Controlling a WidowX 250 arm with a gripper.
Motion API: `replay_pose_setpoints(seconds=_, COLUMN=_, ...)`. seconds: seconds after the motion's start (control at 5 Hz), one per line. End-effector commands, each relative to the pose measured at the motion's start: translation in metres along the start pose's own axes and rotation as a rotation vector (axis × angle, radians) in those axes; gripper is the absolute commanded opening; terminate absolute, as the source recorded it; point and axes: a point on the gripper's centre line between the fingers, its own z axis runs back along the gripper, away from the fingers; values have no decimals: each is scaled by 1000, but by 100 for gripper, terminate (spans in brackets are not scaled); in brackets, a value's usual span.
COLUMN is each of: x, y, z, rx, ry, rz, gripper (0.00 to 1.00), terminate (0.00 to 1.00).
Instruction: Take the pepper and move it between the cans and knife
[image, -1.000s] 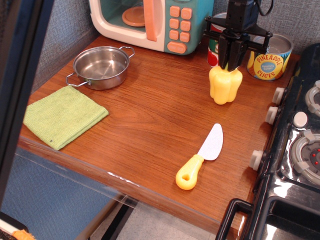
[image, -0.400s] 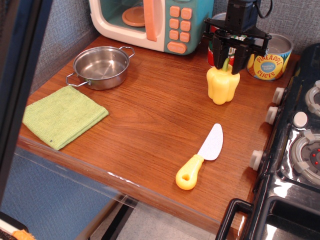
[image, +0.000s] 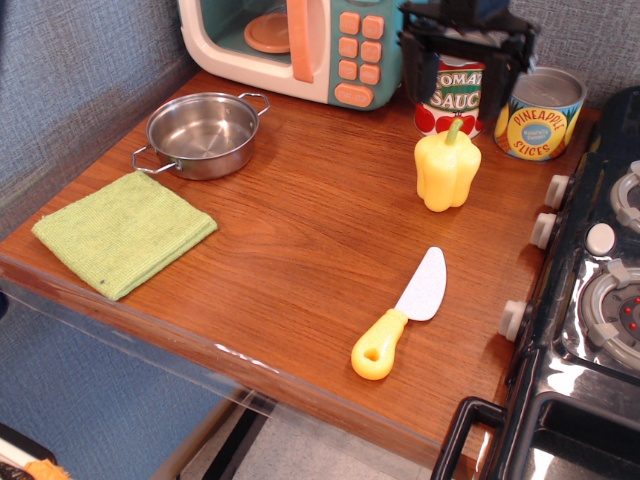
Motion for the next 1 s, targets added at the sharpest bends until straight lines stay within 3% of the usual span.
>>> replay_pose_setpoints(seconds=0.0, x=-33, y=7, z=55, rx=68, ry=-134, rz=10, gripper=100, terminate=0)
replay_pose_setpoints(seconds=0.2, x=-51, y=15, z=57, rx=154, ry=-172, rz=55, gripper=100, terminate=0)
replay_pose_setpoints(seconds=0.4, x=-65, y=25, z=52, rx=175, ry=-170, rz=87, gripper=100, terminate=0)
replay_pose_setpoints(seconds=0.8, x=-74, y=31, z=41, rx=161, ry=-135, rz=91, gripper=100, terminate=0)
